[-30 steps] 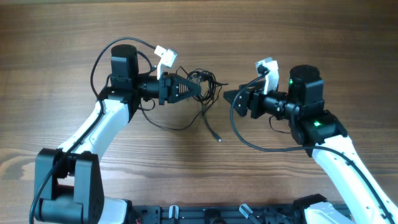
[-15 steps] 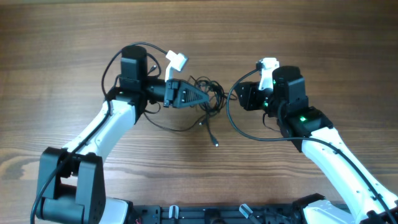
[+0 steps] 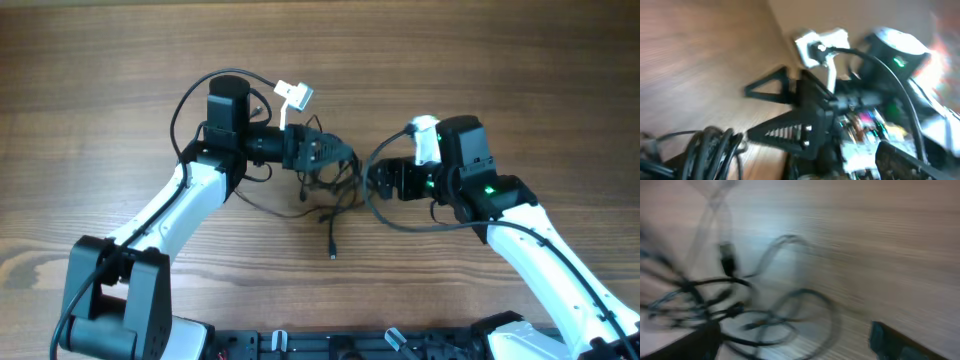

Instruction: Untangle cables

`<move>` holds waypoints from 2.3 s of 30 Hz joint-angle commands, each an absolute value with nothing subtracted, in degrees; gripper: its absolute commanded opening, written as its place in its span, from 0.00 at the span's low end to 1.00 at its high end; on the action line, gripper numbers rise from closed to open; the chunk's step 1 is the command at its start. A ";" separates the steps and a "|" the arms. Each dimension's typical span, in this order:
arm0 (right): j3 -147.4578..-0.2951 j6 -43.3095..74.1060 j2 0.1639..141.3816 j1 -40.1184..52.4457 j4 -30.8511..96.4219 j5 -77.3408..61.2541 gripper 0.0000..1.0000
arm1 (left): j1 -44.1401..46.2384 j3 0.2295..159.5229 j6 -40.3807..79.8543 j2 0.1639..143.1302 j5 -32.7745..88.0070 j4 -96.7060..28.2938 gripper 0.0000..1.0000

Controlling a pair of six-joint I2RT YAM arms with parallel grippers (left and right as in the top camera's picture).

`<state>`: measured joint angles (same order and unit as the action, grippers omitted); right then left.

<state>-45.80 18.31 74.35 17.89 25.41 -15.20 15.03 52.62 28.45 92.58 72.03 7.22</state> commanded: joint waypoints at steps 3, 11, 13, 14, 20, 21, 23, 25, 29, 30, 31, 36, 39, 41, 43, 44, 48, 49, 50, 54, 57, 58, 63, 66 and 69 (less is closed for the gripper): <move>-46.02 30.46 74.81 17.91 27.68 0.40 1.00 | 15.00 52.73 43.97 92.58 22.87 -14.24 1.00; -46.02 14.31 74.81 17.93 16.19 -30.57 1.00 | 15.00 67.22 32.93 92.55 -4.32 -30.39 1.00; -46.02 12.19 74.81 17.93 12.29 -39.62 1.00 | 15.00 72.31 32.97 92.55 -10.15 -30.72 1.00; -46.02 12.23 74.81 18.02 11.18 -41.06 1.00 | 15.00 74.08 33.01 92.55 -11.68 -30.68 1.00; -46.02 37.17 82.54 21.50 2.22 -43.62 0.81 | 15.05 74.78 33.39 92.62 -4.56 -35.07 1.00; -46.02 42.89 84.71 22.92 1.43 -43.46 0.79 | 14.94 74.78 33.41 92.62 -4.56 -35.81 1.00; -46.02 47.55 89.25 25.17 -0.34 -41.10 0.78 | 14.90 74.78 33.41 92.62 -4.54 -37.28 1.00; -46.02 50.17 92.31 25.78 -3.33 -36.58 0.78 | 14.90 74.78 33.43 92.62 -4.54 -38.57 1.00; -46.02 57.28 98.43 25.93 -18.13 -34.30 0.77 | 14.90 73.84 33.43 92.64 -3.64 -40.91 1.00; -46.02 58.74 100.42 26.20 -20.51 -34.33 0.77 | 14.90 73.47 33.45 92.64 -2.63 -41.01 0.98; -46.02 61.32 102.04 26.57 -21.54 -34.65 0.77 | 14.90 73.34 33.45 92.64 -1.45 -41.06 1.00; -46.02 64.51 106.04 30.00 -33.15 -37.82 0.53 | 14.72 73.34 36.23 92.68 -0.86 -41.65 1.00; -46.02 64.53 105.86 27.55 -49.36 -41.47 0.05 | 14.79 73.32 37.71 92.68 3.79 -45.17 1.00; -46.02 64.66 105.45 24.82 -51.42 -43.97 0.05 | 14.79 73.23 37.69 92.71 6.33 -48.18 0.94; -46.02 64.69 104.16 21.21 -51.42 -48.51 0.05 | 15.35 72.60 29.98 92.71 13.43 -50.46 0.89; -46.02 64.62 103.72 20.43 -51.44 -49.41 0.05 | 16.12 71.90 27.75 92.71 15.68 -50.43 0.90; -46.02 64.53 101.60 19.05 -51.42 -51.68 0.05 | 19.84 67.61 27.64 92.82 15.66 -47.07 0.91; -46.02 64.51 101.10 19.05 -51.42 -51.92 0.05 | 20.80 66.52 27.68 92.84 15.66 -45.34 0.94; -46.02 64.51 100.29 19.05 -51.42 -52.69 0.05 | 22.11 64.93 27.86 92.86 15.64 -41.93 0.96; -46.02 64.29 98.13 19.05 -51.40 -53.08 0.05 | 23.70 60.82 28.58 95.61 13.91 -32.58 0.62; -46.02 61.91 97.27 18.70 -50.46 -52.77 0.05 | 23.62 60.42 30.70 99.13 11.99 -29.98 0.04; -46.02 59.81 96.75 17.56 -48.75 -52.21 0.05 | 23.24 60.42 31.29 99.53 8.21 -31.29 0.04; -46.09 54.94 88.77 3.81 -41.06 -51.96 0.05 | 16.97 60.38 35.44 99.57 -2.04 -36.91 0.04; -46.09 53.06 82.61 -4.73 -36.86 -51.77 0.05 | 13.96 60.36 35.42 99.57 -2.02 -36.97 0.04; -46.09 49.80 77.49 -12.73 -30.68 -51.09 0.05 | 13.15 60.36 35.42 99.57 -2.02 -37.12 0.04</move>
